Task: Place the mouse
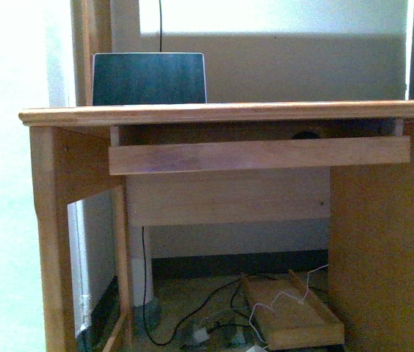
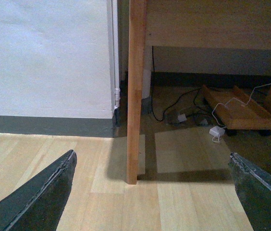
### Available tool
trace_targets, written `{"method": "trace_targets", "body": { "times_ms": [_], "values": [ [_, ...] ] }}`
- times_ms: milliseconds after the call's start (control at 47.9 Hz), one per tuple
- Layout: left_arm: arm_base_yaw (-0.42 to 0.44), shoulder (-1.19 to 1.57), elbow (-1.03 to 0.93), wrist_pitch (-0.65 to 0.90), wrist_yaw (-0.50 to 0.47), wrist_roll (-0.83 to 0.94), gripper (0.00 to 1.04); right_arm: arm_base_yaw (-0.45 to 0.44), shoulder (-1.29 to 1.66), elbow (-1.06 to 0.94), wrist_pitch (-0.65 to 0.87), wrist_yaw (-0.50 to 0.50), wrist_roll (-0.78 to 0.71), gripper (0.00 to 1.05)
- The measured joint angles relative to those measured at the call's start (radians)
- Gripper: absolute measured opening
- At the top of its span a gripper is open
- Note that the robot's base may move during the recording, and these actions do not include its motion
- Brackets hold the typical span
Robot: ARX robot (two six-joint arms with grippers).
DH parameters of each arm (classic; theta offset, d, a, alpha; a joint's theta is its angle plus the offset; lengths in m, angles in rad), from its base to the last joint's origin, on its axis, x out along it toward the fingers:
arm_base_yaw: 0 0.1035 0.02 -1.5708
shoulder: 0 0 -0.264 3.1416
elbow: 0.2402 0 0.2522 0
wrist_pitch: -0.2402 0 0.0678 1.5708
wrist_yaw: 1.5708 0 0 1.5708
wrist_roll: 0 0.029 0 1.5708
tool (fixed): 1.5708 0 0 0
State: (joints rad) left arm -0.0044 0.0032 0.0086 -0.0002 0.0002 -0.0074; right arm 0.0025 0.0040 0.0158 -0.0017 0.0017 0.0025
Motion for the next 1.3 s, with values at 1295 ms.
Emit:
{"method": "trace_targets", "body": {
  "times_ms": [1295],
  "values": [
    [0.000,0.000,0.000,0.000,0.000,0.000,0.97,0.000,0.000,0.000,0.000,0.000,0.000,0.97]
  ]
}}
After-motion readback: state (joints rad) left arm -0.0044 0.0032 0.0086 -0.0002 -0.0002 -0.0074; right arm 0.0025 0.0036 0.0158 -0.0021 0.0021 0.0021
